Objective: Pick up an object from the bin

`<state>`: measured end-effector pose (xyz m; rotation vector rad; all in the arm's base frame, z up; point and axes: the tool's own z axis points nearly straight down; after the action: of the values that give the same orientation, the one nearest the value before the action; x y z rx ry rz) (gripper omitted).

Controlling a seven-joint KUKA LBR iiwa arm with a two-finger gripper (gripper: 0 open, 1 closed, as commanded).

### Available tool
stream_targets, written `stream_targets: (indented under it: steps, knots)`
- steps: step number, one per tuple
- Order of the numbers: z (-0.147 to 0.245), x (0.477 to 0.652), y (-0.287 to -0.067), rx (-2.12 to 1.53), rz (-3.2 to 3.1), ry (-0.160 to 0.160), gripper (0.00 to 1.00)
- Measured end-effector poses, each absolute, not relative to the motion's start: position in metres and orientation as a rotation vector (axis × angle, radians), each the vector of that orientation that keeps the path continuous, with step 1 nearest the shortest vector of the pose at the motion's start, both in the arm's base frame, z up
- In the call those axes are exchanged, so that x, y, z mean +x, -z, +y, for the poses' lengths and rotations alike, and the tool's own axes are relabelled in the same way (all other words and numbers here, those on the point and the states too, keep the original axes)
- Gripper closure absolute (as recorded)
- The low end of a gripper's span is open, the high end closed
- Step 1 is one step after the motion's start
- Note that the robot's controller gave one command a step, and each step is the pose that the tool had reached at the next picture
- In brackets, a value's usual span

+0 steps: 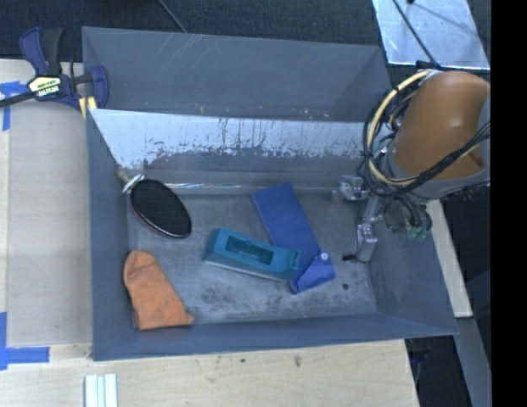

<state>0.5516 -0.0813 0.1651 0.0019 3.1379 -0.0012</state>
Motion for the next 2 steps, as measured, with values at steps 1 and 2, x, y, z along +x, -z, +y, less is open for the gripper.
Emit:
stream_targets:
  steps: [1, 2]
  knots:
    - [-0.070, 0.538, -0.121, -0.200, 3.130, 0.002, 0.00]
    - [-0.051, 0.503, -0.124, -0.467, 3.109, -0.001, 0.00]
